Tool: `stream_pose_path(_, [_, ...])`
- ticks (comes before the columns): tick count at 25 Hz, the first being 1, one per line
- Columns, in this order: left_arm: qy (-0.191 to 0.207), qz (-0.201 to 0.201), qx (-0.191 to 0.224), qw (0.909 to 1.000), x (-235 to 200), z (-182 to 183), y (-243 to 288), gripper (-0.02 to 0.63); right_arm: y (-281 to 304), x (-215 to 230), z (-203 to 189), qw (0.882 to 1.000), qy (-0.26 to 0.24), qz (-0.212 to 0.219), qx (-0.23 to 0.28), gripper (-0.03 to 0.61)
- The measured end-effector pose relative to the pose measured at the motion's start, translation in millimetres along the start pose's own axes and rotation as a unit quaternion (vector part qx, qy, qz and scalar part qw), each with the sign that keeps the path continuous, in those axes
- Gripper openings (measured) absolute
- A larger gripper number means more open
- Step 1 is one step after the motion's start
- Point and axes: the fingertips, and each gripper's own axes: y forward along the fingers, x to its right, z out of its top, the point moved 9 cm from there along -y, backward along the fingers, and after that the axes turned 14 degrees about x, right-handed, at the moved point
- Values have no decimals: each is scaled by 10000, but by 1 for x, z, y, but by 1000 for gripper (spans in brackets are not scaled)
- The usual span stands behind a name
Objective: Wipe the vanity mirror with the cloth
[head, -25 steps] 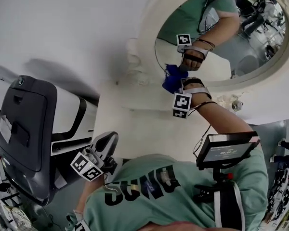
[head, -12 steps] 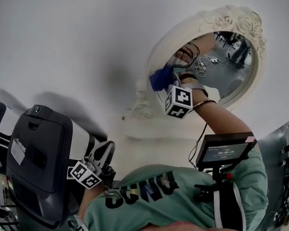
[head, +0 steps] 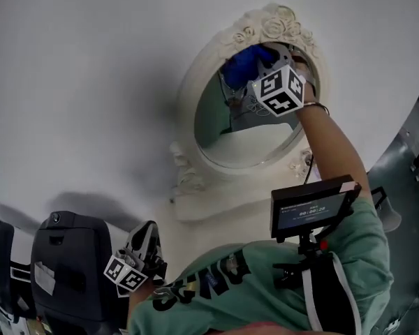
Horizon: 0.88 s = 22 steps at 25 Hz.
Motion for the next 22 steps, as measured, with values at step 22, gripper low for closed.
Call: stream_pose_path(22, [147, -38, -785, 9968, 175, -191, 138, 9, -274, -65, -214, 8778, 4085, 2359, 836, 51])
